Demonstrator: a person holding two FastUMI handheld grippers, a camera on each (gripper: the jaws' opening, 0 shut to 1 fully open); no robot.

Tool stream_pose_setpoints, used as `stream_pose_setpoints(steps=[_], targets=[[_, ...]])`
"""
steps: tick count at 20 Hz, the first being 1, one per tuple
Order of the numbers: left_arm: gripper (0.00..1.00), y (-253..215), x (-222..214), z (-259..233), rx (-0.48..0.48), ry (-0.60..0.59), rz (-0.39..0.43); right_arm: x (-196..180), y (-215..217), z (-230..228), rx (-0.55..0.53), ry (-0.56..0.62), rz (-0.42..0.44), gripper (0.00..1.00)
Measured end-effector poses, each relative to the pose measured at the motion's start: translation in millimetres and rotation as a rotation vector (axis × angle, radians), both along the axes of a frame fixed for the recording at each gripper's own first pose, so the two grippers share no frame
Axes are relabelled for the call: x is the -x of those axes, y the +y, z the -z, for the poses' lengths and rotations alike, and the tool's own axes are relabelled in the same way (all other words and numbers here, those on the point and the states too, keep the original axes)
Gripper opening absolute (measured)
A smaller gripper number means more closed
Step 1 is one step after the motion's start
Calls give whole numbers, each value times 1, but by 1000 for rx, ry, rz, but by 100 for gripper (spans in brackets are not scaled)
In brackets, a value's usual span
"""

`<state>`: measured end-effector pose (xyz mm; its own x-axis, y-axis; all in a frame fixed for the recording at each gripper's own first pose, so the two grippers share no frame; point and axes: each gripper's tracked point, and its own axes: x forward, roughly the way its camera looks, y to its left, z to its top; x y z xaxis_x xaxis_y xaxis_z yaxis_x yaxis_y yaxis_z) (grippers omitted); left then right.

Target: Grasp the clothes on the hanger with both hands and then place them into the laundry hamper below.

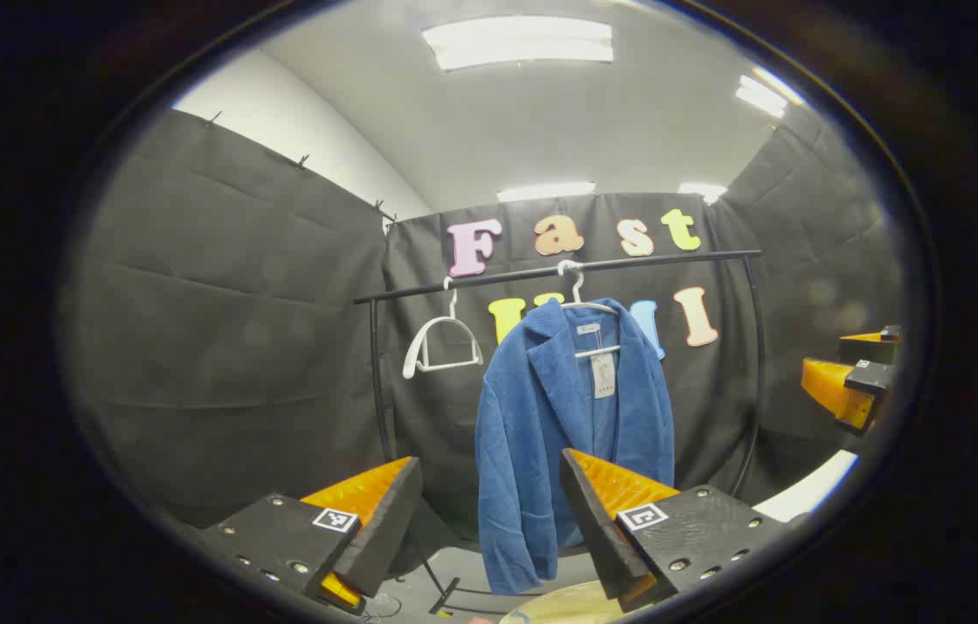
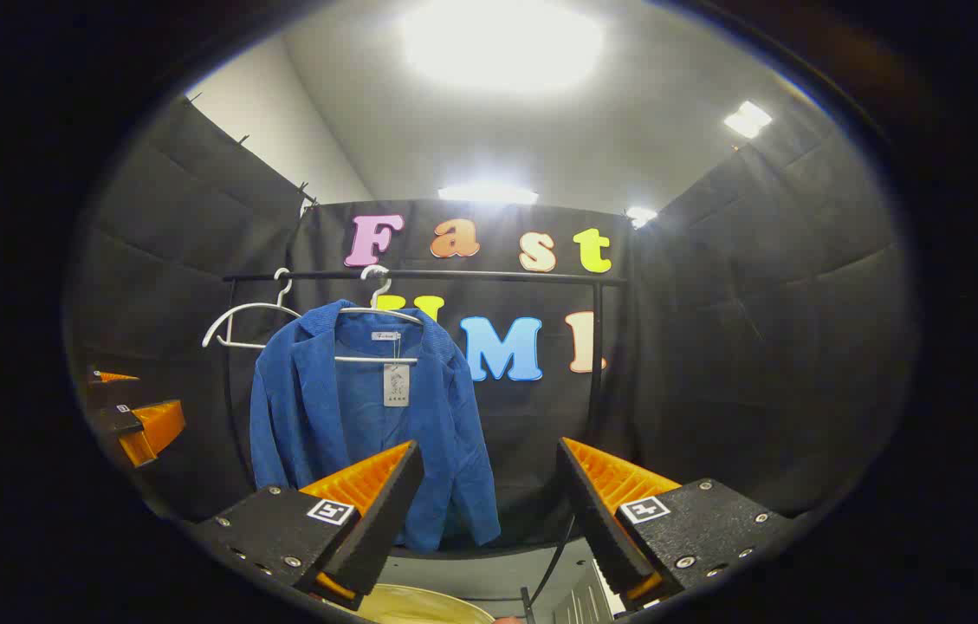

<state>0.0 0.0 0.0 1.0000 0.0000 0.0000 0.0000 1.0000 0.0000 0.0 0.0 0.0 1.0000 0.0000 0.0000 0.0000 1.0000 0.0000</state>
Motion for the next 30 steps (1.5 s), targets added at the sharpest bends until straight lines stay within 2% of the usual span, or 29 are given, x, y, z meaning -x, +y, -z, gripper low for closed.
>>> stream_pose_setpoints(steps=[19,30], targets=[[92,-5,-14,0,-27,-2,-7,-9,6,7,-13,21,-11,95],[92,-32,-69,-44,-17,-57,-19,-88,-4,-48,-35,-87,-50,95]])
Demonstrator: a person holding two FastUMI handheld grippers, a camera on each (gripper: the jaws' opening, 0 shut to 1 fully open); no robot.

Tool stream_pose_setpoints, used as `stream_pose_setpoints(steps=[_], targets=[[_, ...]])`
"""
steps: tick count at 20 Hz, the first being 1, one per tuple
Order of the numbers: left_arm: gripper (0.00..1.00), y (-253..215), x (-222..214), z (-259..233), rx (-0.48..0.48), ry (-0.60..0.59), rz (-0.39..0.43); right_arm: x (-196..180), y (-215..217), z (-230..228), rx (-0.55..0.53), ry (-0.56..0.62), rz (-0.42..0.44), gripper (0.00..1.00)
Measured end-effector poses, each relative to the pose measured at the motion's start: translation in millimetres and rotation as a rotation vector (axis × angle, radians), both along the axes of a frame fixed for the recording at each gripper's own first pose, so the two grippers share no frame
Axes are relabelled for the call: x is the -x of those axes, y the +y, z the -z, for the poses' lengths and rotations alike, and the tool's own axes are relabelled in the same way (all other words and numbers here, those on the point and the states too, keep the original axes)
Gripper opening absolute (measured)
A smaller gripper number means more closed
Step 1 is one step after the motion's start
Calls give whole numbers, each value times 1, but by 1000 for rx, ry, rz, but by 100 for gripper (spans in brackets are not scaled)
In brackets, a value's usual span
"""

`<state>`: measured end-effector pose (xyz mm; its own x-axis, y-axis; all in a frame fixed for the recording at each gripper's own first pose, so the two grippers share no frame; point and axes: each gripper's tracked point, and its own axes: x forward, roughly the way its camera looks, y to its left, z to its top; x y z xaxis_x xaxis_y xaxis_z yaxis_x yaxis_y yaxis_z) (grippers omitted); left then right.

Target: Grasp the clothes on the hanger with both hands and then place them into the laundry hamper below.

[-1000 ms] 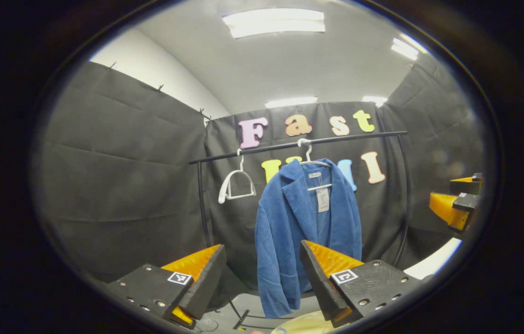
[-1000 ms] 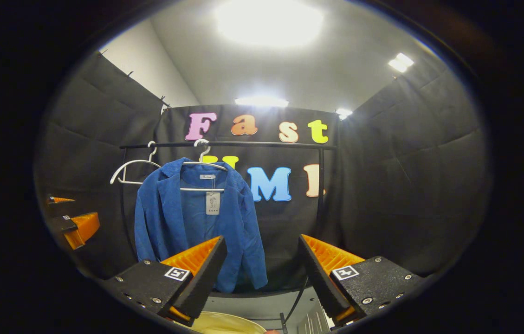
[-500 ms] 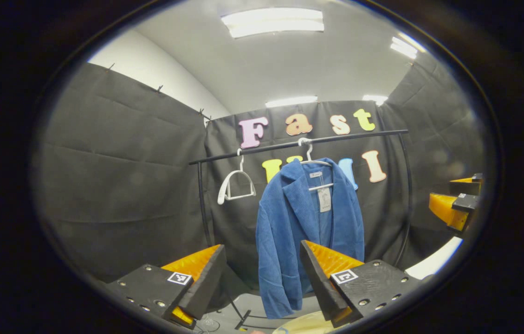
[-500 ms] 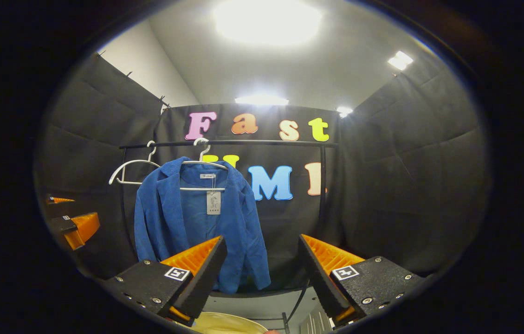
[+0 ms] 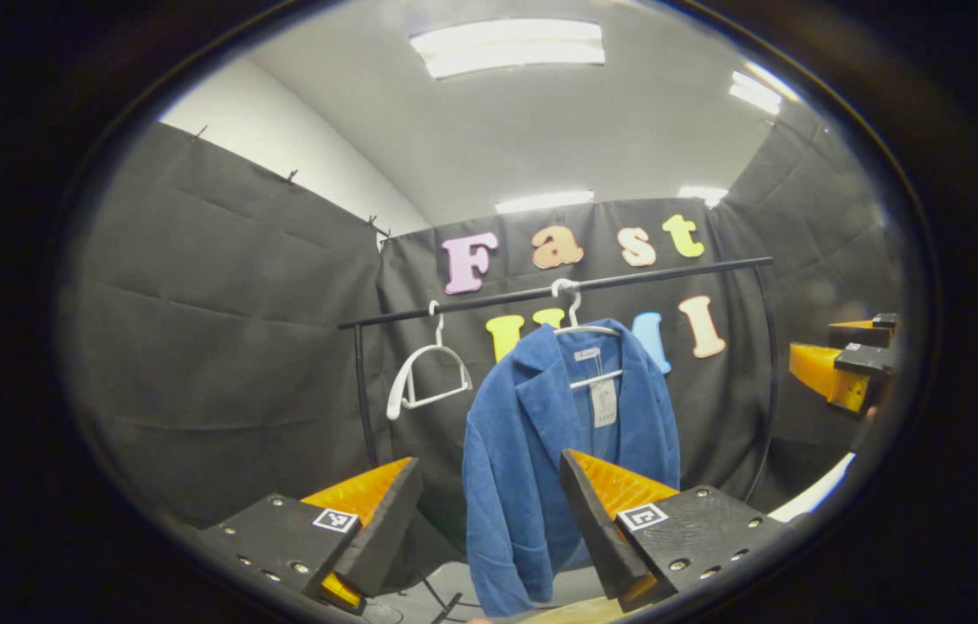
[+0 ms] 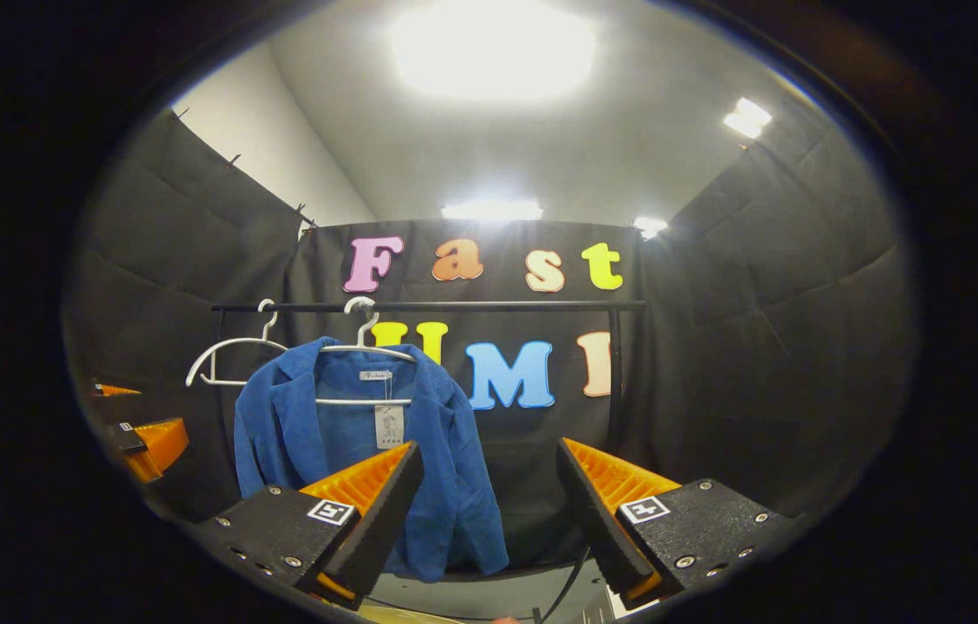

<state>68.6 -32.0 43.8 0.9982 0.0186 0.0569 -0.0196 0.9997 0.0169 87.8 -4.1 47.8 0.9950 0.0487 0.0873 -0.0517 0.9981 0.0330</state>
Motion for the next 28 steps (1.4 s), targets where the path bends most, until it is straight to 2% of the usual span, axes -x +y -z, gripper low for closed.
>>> stream_pose_setpoints(steps=[6,12,22,28], targets=[[92,-14,-48,-18,6,-7,-27,-55,7,-29,-25,-51,-80,95],[93,-40,-95,-22,24,10,-44,-112,24,-35,-18,-55,-156,95],[92,-72,-169,-8,9,52,-118,-194,58,-2,-42,16,-277,95],[92,-77,-197,5,-43,77,-179,-233,79,23,-62,71,-337,95]])
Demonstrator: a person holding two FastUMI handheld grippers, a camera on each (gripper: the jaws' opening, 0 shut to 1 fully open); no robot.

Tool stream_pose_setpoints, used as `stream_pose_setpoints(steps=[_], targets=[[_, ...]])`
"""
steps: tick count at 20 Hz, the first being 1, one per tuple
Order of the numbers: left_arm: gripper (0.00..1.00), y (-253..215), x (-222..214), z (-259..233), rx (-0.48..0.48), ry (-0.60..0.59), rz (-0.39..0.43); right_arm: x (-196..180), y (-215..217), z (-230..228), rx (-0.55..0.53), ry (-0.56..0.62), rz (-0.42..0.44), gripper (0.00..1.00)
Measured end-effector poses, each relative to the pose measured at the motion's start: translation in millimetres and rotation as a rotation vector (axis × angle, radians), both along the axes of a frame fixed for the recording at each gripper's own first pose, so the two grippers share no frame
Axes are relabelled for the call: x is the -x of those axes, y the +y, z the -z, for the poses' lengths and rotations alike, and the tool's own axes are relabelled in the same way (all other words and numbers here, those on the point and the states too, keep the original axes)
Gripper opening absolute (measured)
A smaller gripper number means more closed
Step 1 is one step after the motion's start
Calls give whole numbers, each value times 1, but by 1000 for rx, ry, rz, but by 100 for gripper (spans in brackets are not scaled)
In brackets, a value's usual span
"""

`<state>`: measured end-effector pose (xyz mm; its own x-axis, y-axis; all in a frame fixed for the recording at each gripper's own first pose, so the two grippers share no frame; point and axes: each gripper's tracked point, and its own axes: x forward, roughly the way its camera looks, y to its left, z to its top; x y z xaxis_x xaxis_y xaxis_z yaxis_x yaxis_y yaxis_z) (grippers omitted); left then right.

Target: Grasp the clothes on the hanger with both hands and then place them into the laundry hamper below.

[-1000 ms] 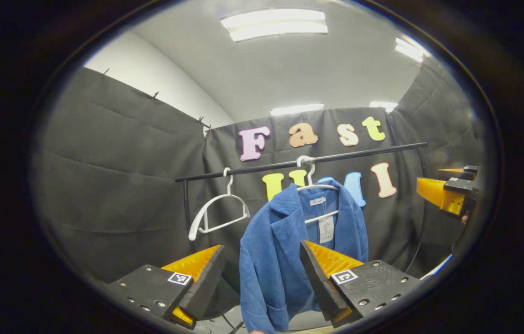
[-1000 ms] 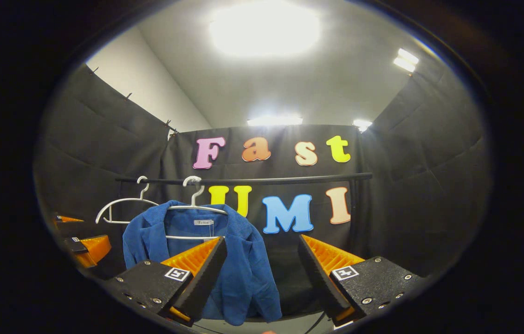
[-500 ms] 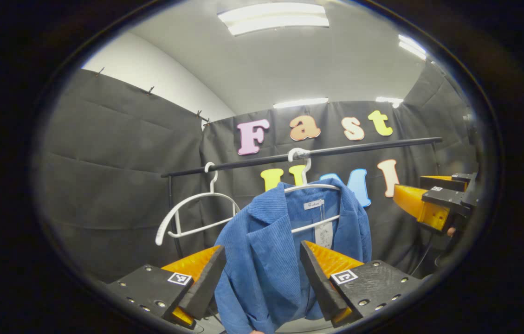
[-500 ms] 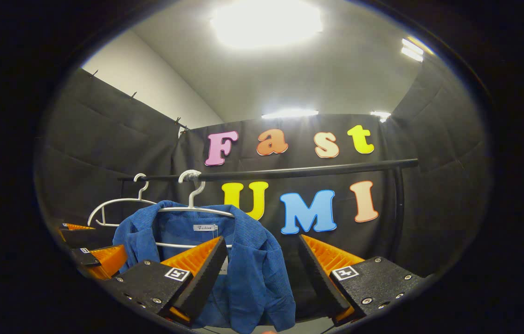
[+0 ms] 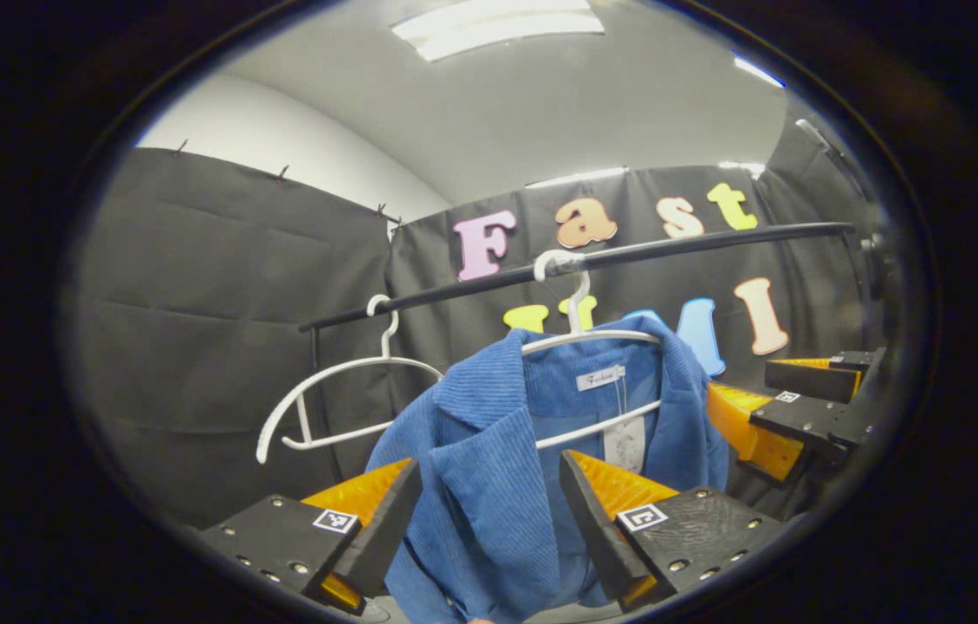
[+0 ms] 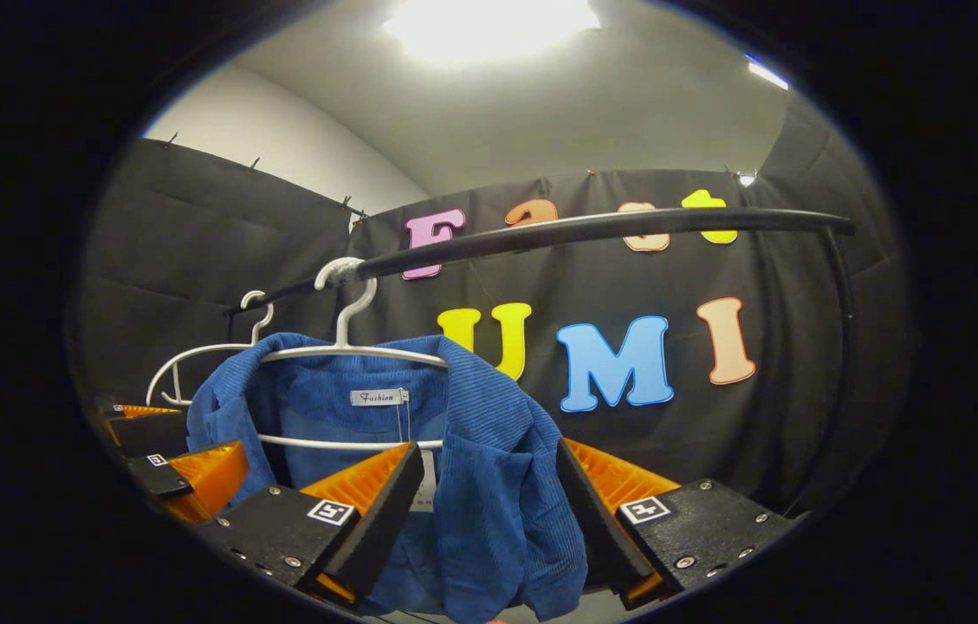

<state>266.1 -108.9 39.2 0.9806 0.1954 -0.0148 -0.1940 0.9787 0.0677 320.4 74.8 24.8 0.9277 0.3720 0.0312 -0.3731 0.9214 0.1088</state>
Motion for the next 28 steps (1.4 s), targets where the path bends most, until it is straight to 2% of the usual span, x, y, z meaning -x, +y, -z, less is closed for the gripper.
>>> stream_pose_setpoints(steps=[6,14,16,17,19,20,21,22,23,26,28], targets=[[92,5,-30,29,-17,63,-56,-36,23,29,27,37,-37,95],[92,14,-45,49,-52,97,-97,-71,40,78,55,159,-25,95],[93,14,-43,49,-75,98,-102,-72,46,83,52,169,-36,85],[82,14,-42,51,-89,101,-110,-72,45,81,39,164,-38,80],[60,18,-40,54,-99,105,-119,-72,38,73,23,131,-16,43],[50,19,-38,57,-98,106,-122,-74,32,67,14,103,7,22],[39,21,-36,58,-88,103,-125,-73,33,60,4,76,-5,11],[28,22,-35,59,-68,93,-128,-70,35,54,-2,54,-20,5],[17,22,-34,57,-44,81,-124,-71,30,49,2,26,-13,4],[5,27,-24,40,-40,44,-121,-70,11,24,-11,-59,33,2],[6,34,-12,21,-63,15,-121,-67,-2,5,-39,-103,60,3]])
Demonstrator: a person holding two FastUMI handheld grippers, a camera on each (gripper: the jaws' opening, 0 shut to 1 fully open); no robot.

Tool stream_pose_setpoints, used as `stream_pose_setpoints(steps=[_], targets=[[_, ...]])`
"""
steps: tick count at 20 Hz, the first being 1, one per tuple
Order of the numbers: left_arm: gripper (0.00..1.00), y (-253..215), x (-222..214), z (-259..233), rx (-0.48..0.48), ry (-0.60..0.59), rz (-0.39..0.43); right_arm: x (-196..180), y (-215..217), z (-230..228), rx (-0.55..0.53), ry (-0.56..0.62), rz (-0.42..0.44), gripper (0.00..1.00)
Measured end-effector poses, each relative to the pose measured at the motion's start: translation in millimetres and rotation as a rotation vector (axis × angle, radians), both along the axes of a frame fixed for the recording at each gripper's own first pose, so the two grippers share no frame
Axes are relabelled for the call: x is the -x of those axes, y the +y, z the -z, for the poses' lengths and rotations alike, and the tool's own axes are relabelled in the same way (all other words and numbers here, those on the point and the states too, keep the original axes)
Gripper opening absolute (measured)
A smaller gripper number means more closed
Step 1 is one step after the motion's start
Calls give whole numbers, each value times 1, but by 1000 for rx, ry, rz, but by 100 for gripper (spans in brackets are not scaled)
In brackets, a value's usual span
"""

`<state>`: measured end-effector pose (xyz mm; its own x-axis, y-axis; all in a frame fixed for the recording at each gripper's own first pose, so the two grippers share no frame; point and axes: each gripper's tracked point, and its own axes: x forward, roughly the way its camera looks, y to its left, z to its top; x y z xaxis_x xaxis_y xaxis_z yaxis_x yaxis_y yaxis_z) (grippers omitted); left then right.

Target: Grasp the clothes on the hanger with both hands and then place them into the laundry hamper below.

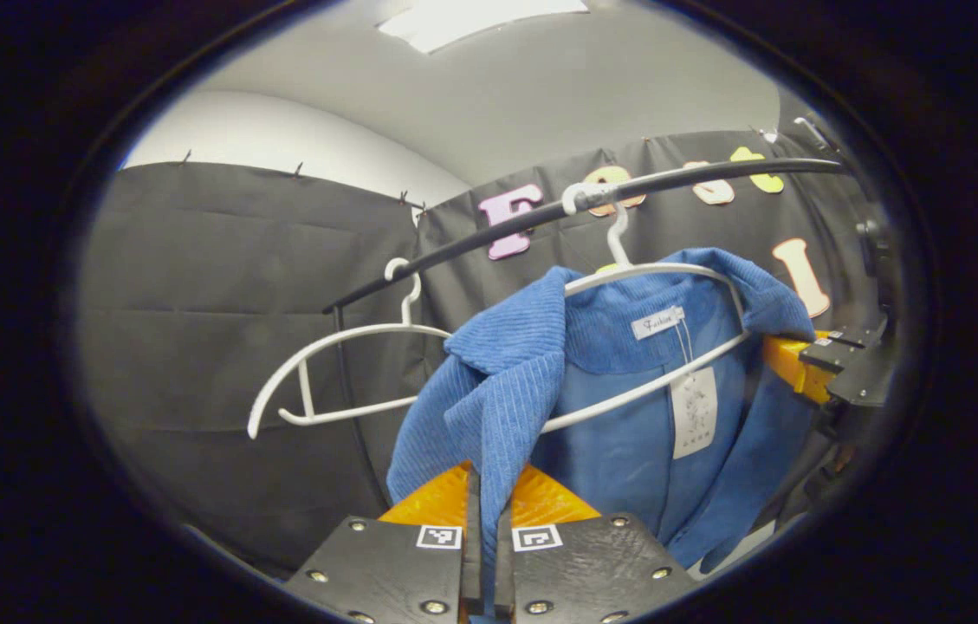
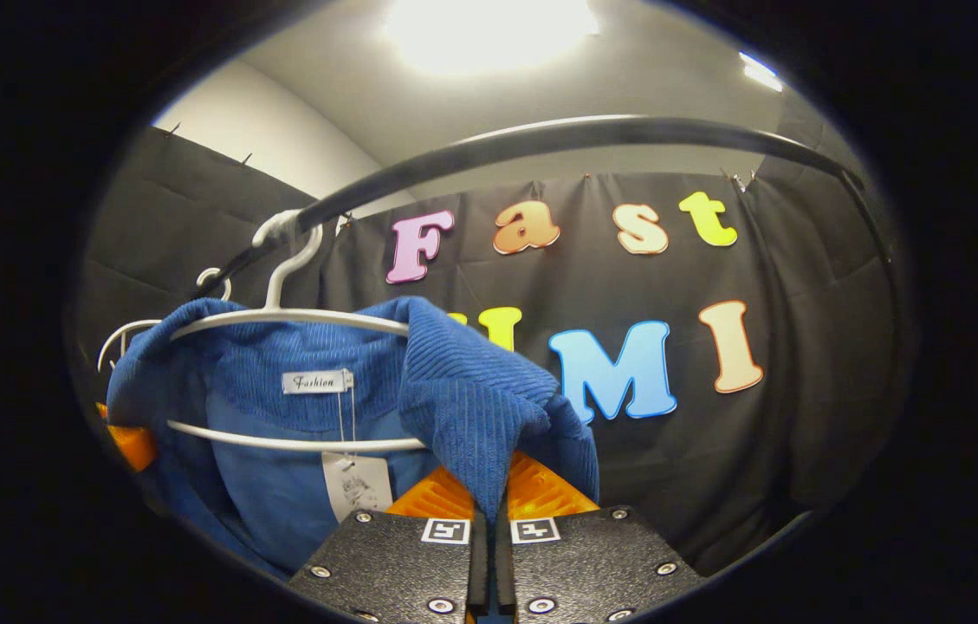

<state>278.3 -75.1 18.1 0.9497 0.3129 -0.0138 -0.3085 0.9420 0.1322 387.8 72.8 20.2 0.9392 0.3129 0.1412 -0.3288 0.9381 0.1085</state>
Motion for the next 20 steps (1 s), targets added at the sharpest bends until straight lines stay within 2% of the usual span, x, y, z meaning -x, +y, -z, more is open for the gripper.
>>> stream_pose_setpoints(steps=[2,6,10,15,18,20], targets=[[6,9,6,-19,7,-33,-4,-4,-11,-17,-44,-40,21,3],[6,39,10,-53,34,-94,-23,-24,-30,-46,-48,-107,77,3],[5,77,7,-87,-14,-138,-69,-48,-48,-64,-29,-170,158,3],[5,108,-16,-96,-40,-140,-59,-75,-57,-66,30,-220,224,1],[5,123,-42,-87,-73,-107,-32,-92,-52,-50,106,-225,227,3],[5,125,-55,-69,-61,-70,-10,-101,-46,-35,148,-201,217,3]])
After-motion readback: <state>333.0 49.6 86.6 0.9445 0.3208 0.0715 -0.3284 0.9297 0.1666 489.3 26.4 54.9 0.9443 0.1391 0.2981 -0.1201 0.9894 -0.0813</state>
